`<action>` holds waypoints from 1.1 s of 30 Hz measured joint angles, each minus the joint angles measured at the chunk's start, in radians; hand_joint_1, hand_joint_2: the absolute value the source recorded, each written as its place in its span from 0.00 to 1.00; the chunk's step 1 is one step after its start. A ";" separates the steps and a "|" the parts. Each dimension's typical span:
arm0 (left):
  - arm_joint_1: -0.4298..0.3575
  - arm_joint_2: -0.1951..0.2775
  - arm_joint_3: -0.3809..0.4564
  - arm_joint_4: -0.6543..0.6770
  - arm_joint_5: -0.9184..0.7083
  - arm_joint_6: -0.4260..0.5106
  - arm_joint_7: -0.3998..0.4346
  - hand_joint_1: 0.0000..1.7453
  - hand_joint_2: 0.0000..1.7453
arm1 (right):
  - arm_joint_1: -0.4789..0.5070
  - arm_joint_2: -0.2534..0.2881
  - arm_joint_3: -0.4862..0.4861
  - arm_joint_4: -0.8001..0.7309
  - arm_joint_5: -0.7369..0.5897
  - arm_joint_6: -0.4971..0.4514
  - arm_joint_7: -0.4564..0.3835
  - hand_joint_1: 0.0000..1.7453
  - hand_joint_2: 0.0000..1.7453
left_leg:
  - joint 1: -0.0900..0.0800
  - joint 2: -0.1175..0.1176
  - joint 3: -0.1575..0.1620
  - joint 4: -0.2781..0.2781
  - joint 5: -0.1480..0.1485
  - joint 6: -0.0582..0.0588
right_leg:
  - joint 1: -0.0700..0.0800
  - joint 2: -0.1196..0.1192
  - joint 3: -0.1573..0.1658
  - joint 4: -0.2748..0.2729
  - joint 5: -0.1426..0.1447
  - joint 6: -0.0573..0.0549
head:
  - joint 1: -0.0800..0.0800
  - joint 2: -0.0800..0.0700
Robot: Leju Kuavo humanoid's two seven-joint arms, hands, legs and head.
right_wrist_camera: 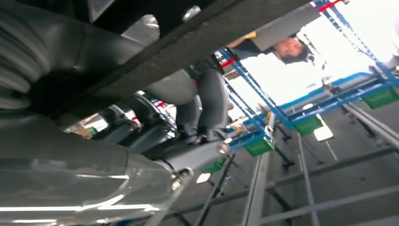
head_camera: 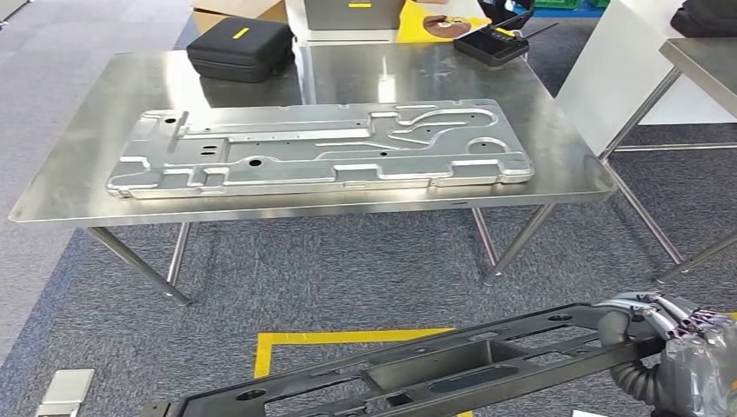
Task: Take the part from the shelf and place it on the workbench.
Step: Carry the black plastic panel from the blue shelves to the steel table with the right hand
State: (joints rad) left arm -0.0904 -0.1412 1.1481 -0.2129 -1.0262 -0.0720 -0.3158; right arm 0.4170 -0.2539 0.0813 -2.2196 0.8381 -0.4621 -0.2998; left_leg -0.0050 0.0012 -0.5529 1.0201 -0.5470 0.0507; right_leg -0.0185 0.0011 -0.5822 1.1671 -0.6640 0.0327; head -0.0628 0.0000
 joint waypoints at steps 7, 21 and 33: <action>0.001 -0.001 0.000 0.000 0.000 0.000 0.001 0.00 1.00 | 0.001 0.001 0.003 0.003 0.001 0.001 0.000 1.00 1.00 | 0.004 -0.001 0.049 0.002 -0.041 -0.019 | -0.004 -0.002 -0.019 -0.067 0.115 0.017 | 0.000 0.000; 0.001 -0.002 0.000 0.000 -0.003 0.000 0.001 0.00 1.00 | -0.005 0.018 0.003 0.002 0.006 0.016 -0.004 1.00 1.00 | 0.004 -0.002 -0.092 0.181 -0.033 -0.040 | -0.003 0.001 0.067 -0.119 0.060 -0.034 | 0.000 0.000; -0.004 0.000 0.000 0.000 -0.005 -0.001 0.001 0.00 1.00 | -0.018 0.023 0.003 0.004 0.005 0.019 -0.007 1.00 1.00 | 0.004 0.000 0.015 0.010 -0.020 -0.005 | -0.003 0.000 -0.062 0.128 -0.045 0.015 | 0.000 0.000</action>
State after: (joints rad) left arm -0.0942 -0.1414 1.1480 -0.2129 -1.0313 -0.0726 -0.3151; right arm 0.3987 -0.2311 0.0846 -2.2161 0.8432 -0.4433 -0.3063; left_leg -0.0013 0.0017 -0.5378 1.0299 -0.5666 0.0456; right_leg -0.0215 0.0010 -0.6444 1.2947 -0.7088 0.0480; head -0.0623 0.0000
